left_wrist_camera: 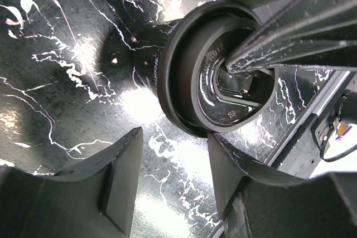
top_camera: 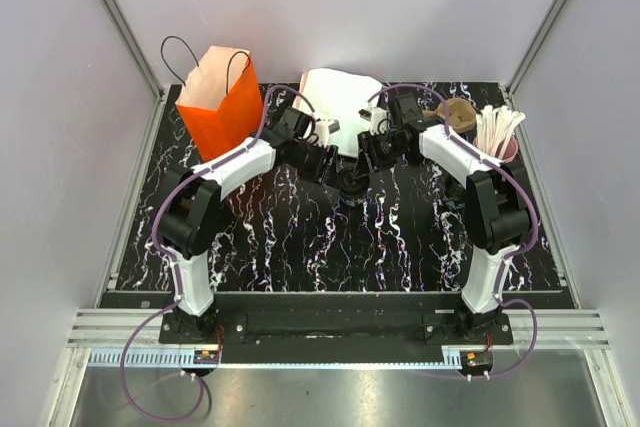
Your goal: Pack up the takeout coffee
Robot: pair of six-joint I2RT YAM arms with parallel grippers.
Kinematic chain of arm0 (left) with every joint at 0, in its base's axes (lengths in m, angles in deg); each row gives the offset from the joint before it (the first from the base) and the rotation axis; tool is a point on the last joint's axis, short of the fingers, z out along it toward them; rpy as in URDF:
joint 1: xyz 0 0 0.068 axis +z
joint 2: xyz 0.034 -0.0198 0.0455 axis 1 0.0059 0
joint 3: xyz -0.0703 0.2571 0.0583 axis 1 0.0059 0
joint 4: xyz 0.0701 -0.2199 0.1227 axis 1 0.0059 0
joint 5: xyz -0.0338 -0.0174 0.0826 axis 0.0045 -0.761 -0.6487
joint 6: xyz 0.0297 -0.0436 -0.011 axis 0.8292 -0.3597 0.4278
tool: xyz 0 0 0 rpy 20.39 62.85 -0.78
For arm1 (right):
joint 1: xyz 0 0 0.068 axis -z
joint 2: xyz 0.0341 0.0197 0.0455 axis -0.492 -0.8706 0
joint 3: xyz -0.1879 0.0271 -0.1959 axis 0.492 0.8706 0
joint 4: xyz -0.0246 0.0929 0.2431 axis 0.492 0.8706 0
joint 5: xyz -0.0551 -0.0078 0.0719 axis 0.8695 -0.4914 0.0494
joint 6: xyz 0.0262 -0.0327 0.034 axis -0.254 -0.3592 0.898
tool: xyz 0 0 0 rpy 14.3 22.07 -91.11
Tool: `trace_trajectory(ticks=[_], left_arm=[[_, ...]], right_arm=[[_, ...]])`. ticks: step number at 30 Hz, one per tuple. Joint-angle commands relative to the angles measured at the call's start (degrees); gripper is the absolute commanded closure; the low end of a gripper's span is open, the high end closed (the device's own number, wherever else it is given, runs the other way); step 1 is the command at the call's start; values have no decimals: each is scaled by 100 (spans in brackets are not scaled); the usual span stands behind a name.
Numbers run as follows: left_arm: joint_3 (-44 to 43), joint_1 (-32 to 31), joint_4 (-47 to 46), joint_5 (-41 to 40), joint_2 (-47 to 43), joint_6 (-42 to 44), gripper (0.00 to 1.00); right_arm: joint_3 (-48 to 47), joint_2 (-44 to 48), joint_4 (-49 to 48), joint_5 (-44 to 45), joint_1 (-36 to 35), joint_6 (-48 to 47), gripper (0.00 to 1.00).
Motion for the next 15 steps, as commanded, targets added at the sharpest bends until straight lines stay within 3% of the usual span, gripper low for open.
trace_trajectory(ticks=[1, 6, 15], left_arm=[[-398, 100, -485, -424, 144, 97, 48], [-521, 108, -468, -432, 206, 70, 48], [-565, 108, -450, -424, 224, 70, 47]], right_arm=[[223, -83, 592, 694, -47, -506, 48], [179, -136, 654, 439, 23, -488, 39], [100, -75, 689, 131, 138, -444, 35]])
